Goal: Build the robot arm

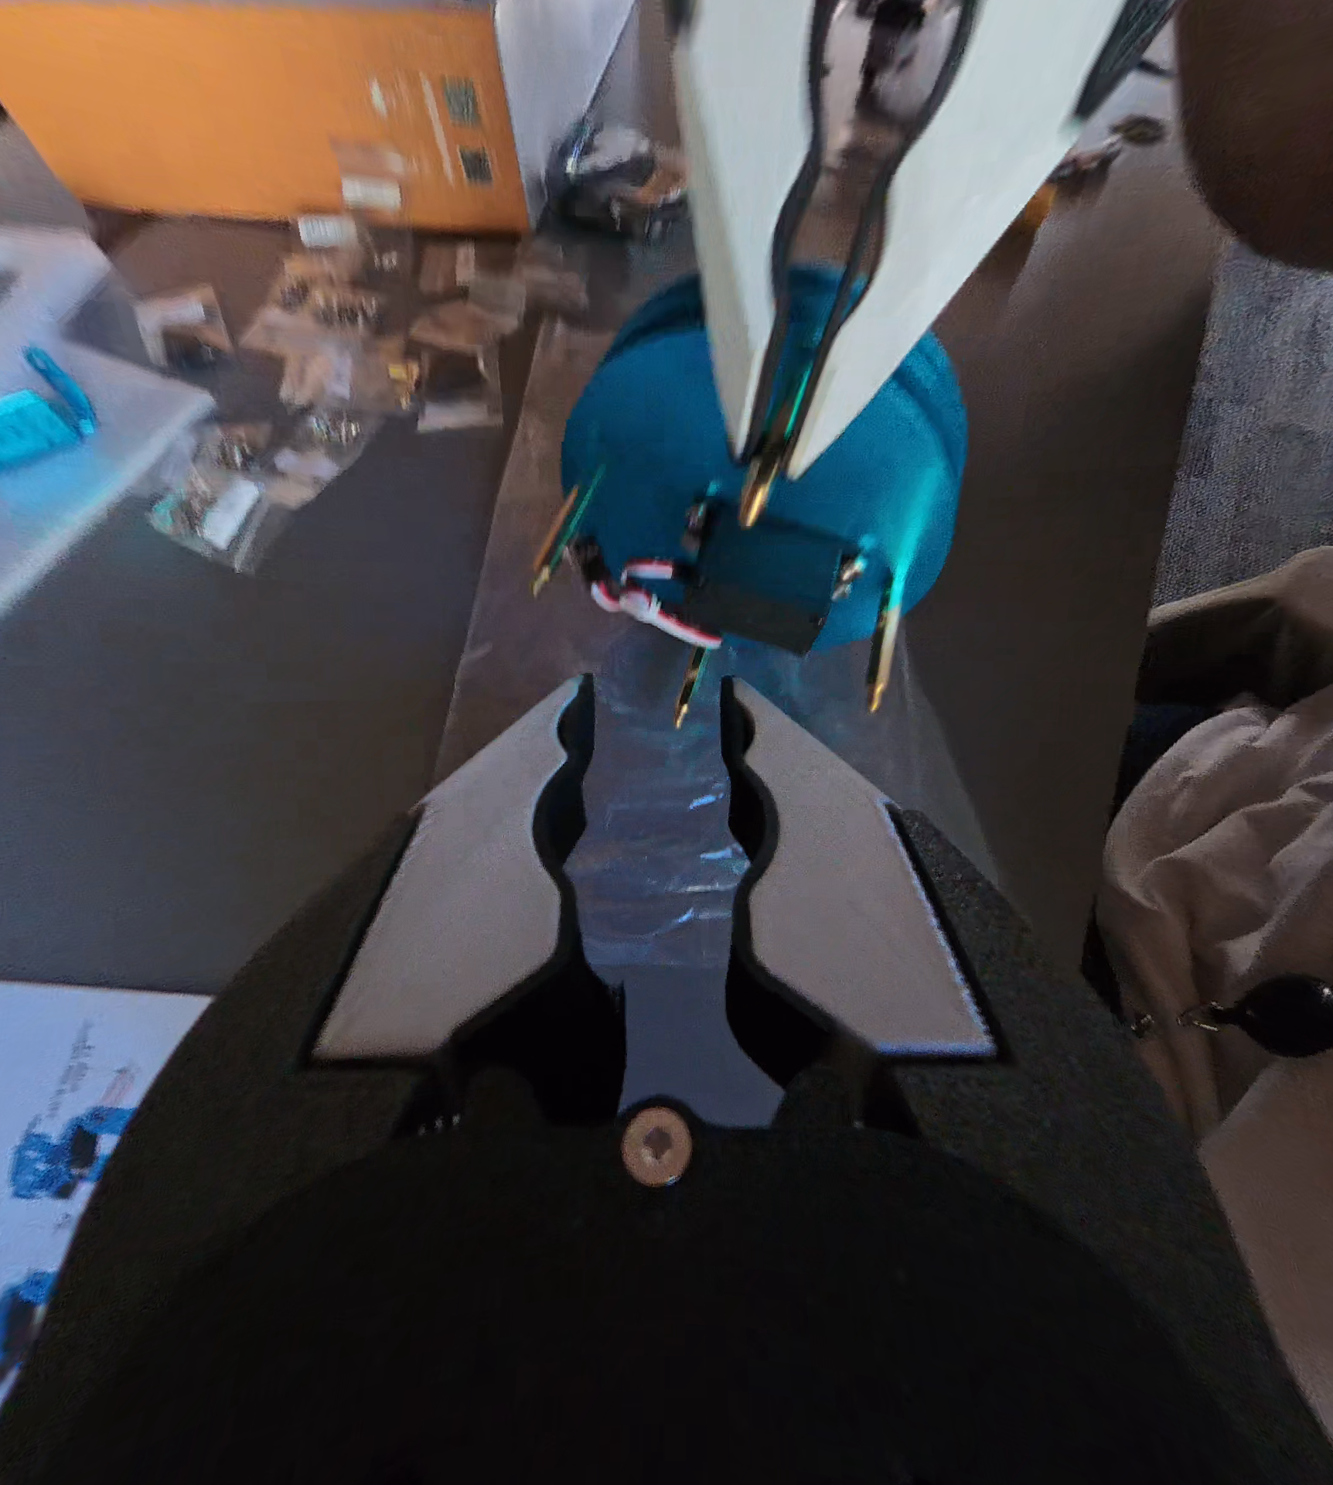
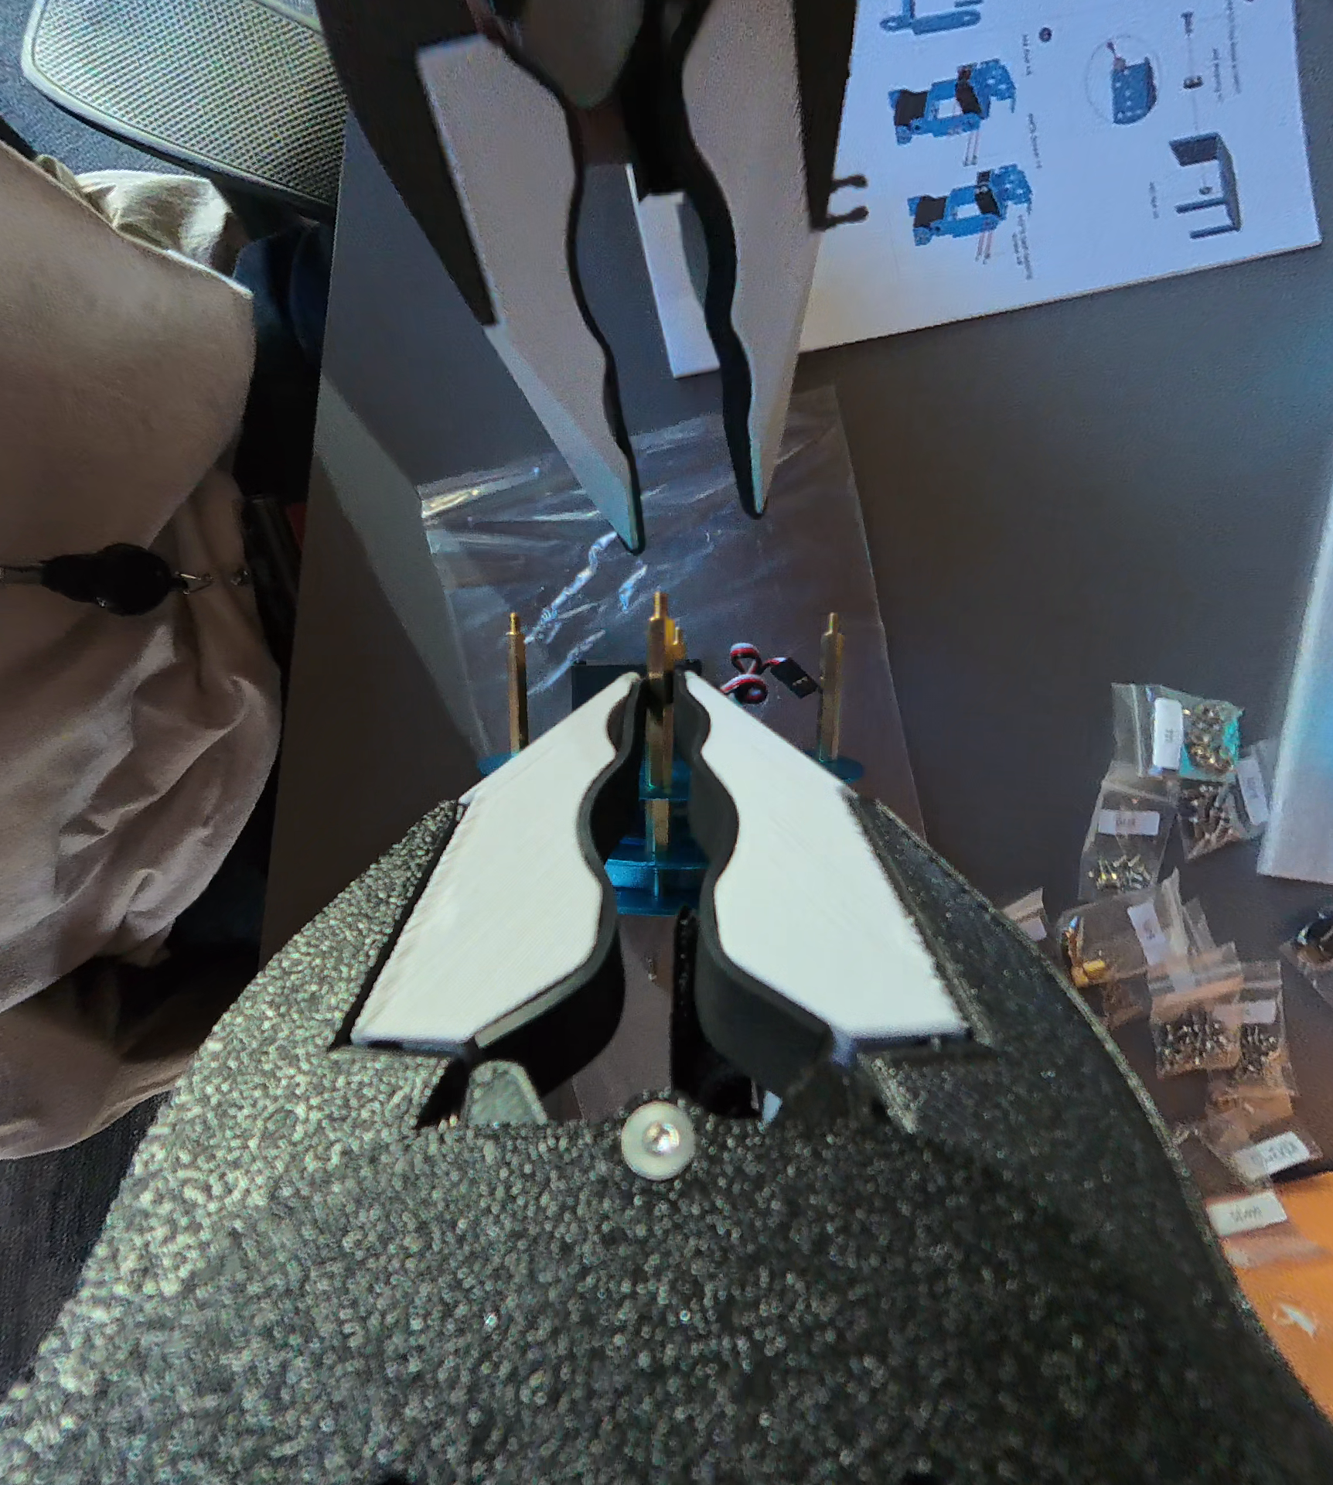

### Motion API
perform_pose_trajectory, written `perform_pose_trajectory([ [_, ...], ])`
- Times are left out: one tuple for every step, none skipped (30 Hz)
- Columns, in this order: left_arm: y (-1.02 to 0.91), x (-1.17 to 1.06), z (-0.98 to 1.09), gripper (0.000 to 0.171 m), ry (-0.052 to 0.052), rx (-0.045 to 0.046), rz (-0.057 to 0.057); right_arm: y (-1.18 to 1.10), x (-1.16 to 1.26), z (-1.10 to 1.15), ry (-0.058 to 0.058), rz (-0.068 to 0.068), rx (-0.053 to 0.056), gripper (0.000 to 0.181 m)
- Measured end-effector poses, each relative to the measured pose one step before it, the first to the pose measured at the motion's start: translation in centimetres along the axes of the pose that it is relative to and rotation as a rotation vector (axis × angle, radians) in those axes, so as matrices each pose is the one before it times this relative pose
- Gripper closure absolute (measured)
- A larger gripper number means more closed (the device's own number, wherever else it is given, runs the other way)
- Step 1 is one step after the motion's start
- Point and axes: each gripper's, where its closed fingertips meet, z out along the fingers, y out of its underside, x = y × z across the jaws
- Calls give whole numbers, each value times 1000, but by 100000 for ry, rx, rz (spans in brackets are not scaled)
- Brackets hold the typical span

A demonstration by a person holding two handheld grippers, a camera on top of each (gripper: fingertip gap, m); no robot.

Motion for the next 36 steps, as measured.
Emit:
perform_pose_trajectory([
  [-920, 282, -358, 141, 627, 2036, 2565, -190, -47, 248, -787, -508, -283, 176],
  [-737, 328, -64, 141, 1139, 855, 2876, -185, 66, 190, -47, 127, -158, 176],
  [-466, 285, 138, 141, 1291, -445, 2530, -114, 142, 106, 504, 436, -54, 176],
  [-323, 193, 246, 141, 1262, -906, 1761, -57, 136, 49, 537, 703, 304, 176],
  [-201, 0, 308, 141, 643, -921, 1006, -27, 27, 19, -116, 1015, 628, 176],
  [-62, -144, 338, 141, -17, -1082, 643, -20, -52, 11, -642, 1207, 913, 176],
  [-48, -263, 307, 142, -730, -518, 406, -17, -111, 2, -934, 1234, 1101, 176],
  [-76, -66, 247, 146, 380, 180, 278, -5, -57, 15, -416, 999, 1065, 177],
  [-39, 215, 204, 149, 1851, 145, 141, -15, 77, 3, 560, 793, 1237, 176],
  [-73, 138, 173, 150, 885, 283, 310, 13, 102, 5, 724, 435, 1291, 176],
  [-142, 34, 96, 151, -177, 705, 1044, 7, 123, -1, 1036, 141, 1495, 174],
  [-188, -53, 7, 151, -997, 834, 1413, -41, 168, -35, 1372, -211, 1901, 163],
  [-207, -88, -18, 151, -1198, 692, 1134, -73, 275, -186, 2018, 59, 2186, 155],
  [-155, 29, -26, 151, -202, 142, 729, -133, 182, -364, 1375, 204, 2934, 155],
  [-168, 122, 15, 151, 623, -87, 683, -196, -122, -468, -588, 334, 3583, 155],
  [-272, 106, 63, 152, 369, 483, 1080, -216, -420, -472, -2613, 392, 3987, 155],
  [-248, 119, 102, 154, 526, 307, 1455, -197, -298, -388, -1940, 245, 3785, 155],
  [-57, 180, 139, 156, 1176, -1131, 1281, -237, 126, -450, 1036, -606, 3904, 153],
  [12, 71, 148, 156, 344, -1732, 1055, -207, 201, -675, 2088, -183, 4421, 152],
  [-24, -10, 113, 159, -569, -1439, 1211, 3, 15, -890, 938, 821, 4294, 152],
  [40, -57, 74, 160, -1265, -1620, 1756, 230, 102, -1086, 1551, 2210, 3788, 152],
  [71, -35, -3, 161, -1245, -1686, 2452, 482, 249, -1175, 2794, 3444, 3562, 152],
  [33, 43, -43, 161, -742, -1459, 2222, 864, 217, -1081, 2696, 4671, 2795, 152],
  [4, 98, -17, 161, -389, -1536, 1758, 1282, -61, -746, 1207, 5262, 1438, 153],
  [-39, 89, -4, 162, -357, -1826, 1632, 1444, -314, -325, -3, 5323, 1340, 153],
  [-25, 47, 39, 162, -478, -2394, 2239, 1454, -640, 95, -1753, 5163, 1685, 153],
  [-91, -28, 69, 162, -904, -2587, 2928, 1347, -652, 407, -1967, 4197, 1348, 153],
  [-164, -74, 90, 162, -1050, -2519, 2835, 994, -305, 591, -282, 3253, 2072, 154],
  [-201, 62, 150, 161, -39, -2517, 2617, 824, -84, 649, 509, 2224, 1082, 154],
  [-79, 131, 206, 160, 488, -3128, 2819, 589, 63, 601, 809, 1169, 336, 153],
  [82, 92, 228, 162, 480, -3744, 3184, 217, 225, 459, 1214, 942, 1095, 154],
  [108, 72, 215, 165, 481, -3433, 3242, -15, 113, 300, -162, 808, 1281, 156],
  [-26, 128, 149, 165, 807, -2239, 2192, -196, -55, 230, -1434, 991, 1621, 158],
  [-74, 106, 83, 166, 958, -1660, 800, -91, -135, 254, -1878, 866, 273, 160],
  [-73, 67, 51, 166, 833, -1383, 158, 60, -42, 294, -989, -20, -951, 165],
  [9, 43, 20, 166, 492, -1416, -144, 72, -141, 234, -1210, -1536, -1078, 168],
])
